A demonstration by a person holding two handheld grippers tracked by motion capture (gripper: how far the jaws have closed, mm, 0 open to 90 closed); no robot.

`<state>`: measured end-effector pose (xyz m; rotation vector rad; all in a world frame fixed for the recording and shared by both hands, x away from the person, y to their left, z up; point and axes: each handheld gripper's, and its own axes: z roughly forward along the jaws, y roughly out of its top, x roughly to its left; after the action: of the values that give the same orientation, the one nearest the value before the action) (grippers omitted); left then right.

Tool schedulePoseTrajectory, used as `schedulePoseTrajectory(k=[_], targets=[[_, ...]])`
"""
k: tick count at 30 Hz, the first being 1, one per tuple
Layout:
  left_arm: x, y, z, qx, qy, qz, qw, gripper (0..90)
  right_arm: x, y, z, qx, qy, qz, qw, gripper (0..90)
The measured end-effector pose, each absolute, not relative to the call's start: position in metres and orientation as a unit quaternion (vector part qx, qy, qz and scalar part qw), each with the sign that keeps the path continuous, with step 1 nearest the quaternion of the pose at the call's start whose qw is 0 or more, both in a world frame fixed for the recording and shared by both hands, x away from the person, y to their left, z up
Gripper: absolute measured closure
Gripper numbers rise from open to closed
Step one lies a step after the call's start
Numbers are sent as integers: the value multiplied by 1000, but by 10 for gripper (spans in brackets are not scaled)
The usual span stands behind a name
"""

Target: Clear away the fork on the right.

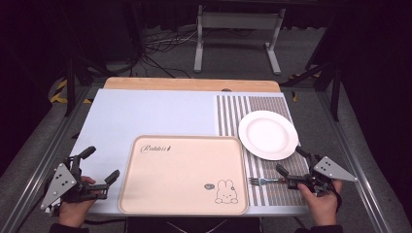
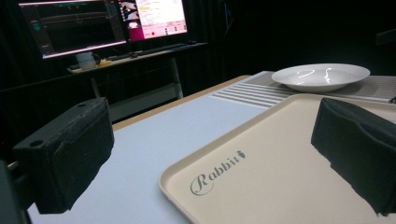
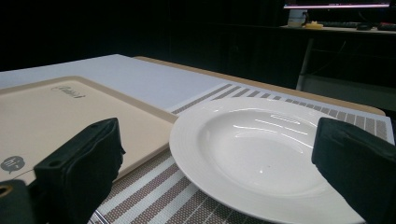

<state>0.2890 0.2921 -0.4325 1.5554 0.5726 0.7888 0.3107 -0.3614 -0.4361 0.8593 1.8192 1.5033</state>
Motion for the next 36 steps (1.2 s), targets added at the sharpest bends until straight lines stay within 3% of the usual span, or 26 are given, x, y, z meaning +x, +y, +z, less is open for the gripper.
schedulePoseTrajectory(k=[22, 36], targets=[[289, 293, -432, 670, 251, 338, 611, 0, 311, -361, -435, 325, 685, 574, 308, 26], [289, 293, -432, 670, 252, 338, 611, 0, 336, -340, -420, 313, 724, 560, 254, 25]])
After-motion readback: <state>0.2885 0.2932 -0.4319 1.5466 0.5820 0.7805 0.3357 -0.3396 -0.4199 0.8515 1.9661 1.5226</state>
